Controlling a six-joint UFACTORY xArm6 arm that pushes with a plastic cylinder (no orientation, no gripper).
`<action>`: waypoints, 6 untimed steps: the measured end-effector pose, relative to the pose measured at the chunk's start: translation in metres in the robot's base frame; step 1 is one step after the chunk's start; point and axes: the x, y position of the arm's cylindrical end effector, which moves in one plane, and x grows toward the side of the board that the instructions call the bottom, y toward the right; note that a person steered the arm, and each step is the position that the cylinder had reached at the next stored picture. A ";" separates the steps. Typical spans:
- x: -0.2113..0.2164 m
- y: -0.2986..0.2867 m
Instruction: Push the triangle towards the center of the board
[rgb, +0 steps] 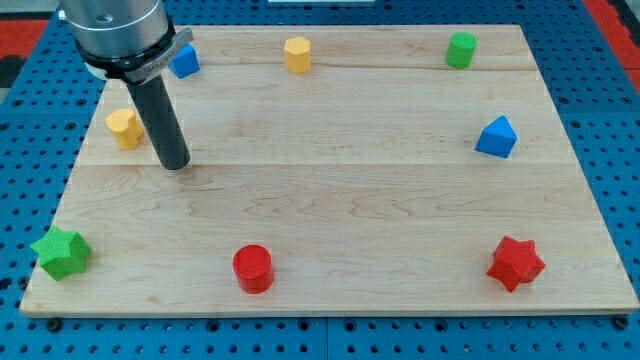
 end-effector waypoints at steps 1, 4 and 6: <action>0.000 0.000; 0.014 0.029; 0.016 0.204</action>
